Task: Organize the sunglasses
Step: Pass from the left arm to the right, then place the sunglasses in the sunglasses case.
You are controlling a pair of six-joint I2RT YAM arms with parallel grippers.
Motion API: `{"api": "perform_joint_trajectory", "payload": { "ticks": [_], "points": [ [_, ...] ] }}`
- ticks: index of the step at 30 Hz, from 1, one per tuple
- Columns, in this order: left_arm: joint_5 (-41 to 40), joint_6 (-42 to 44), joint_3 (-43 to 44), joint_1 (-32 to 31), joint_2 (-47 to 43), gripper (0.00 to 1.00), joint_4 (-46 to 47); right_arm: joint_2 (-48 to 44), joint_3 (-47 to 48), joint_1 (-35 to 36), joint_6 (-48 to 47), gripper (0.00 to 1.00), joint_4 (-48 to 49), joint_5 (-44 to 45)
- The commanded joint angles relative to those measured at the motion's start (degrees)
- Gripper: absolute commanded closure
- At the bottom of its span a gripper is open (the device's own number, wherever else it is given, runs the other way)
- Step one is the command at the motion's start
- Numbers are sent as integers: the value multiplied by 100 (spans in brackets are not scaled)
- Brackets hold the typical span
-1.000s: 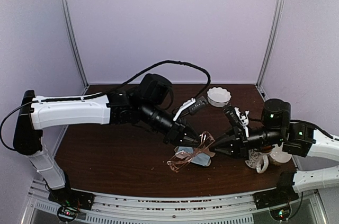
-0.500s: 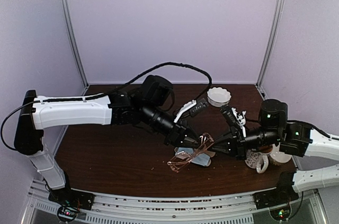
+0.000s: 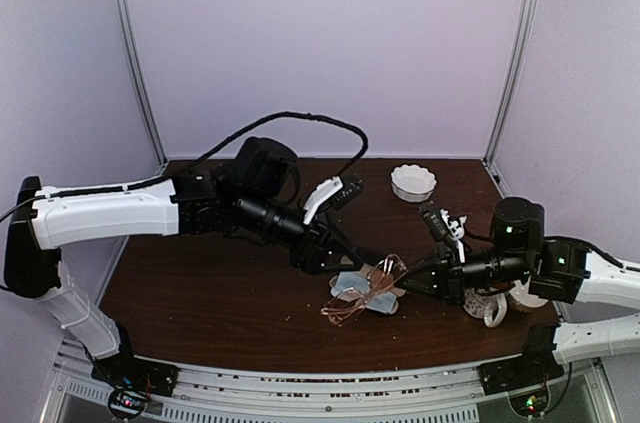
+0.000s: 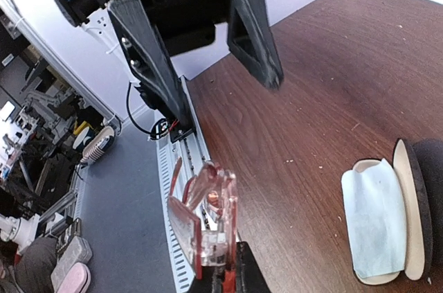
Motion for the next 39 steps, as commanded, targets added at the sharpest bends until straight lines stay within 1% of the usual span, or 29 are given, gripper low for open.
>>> {"api": "perform_joint_trajectory", "payload": {
  "ticks": [1,5,7,9,13,18,22,25,32,36,39],
  "points": [
    [-1052,73,-487,291,-624,42,253,-252,-388,-20,978,100,394,820],
    [-2351,-52,-1122,489,-1145,38,449,-246,-618,-4,2152,100,621,1864],
    [-2939,-136,-1494,522,-1398,34,661,-227,-666,36,2817,100,684,2577],
    [-3367,-238,-1878,566,-1604,31,881,-204,-695,67,3566,100,594,3383],
    [-4015,-321,-2461,586,-1872,23,1104,-37,-759,261,4753,100,533,4266],
    [-4248,-391,-3148,615,-2007,21,1560,515,-658,692,5714,100,634,4774],
    [-4340,-441,-3337,634,-2161,21,1709,971,-203,1262,6221,100,51,5332],
    [-4386,-469,-3488,643,-2273,21,1810,1102,-222,1554,6748,100,-137,5752],
    [-4422,-483,-3706,652,-2496,22,1957,1516,-147,1729,7535,100,-292,6205],
    [-4431,-483,-3725,652,-2502,23,1970,1912,33,1727,7554,100,-67,6224],
    [-4458,-500,-3738,660,-2488,23,1972,2158,206,1729,7627,100,-129,6190]
  ]
}}
